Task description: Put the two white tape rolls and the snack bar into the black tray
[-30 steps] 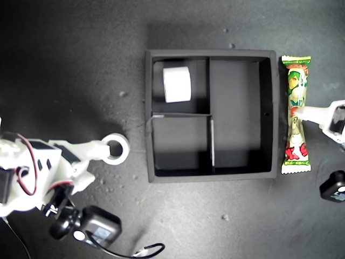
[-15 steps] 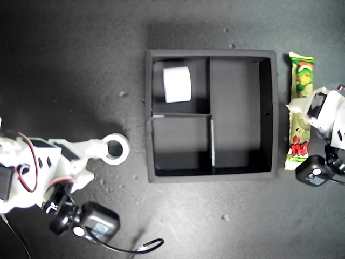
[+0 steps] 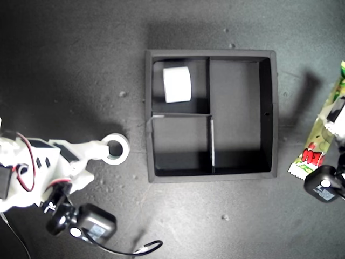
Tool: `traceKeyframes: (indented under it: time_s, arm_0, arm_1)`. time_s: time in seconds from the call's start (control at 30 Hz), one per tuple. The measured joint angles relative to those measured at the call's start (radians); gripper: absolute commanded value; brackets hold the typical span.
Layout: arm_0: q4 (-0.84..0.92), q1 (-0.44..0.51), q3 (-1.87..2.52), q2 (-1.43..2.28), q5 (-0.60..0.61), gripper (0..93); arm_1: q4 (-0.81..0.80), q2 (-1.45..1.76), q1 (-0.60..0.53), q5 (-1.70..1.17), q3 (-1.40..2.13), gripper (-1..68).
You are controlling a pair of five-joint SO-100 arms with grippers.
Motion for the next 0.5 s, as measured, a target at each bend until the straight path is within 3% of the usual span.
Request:
traceKeyframes:
  time_s: [0.2,0.5]
  arm_0:
    - [-0.015,-0.009,-0.023,-0.061,0.025,17.2]
    - [-0.109,-0.011,-0.025,-0.086,0.025,16.7]
  arm_1:
    - [0.017,0.000,0.054,0.489,-0.112,-0.3]
    - [-0.021,0.000,0.075,0.557,-0.137,-0.4]
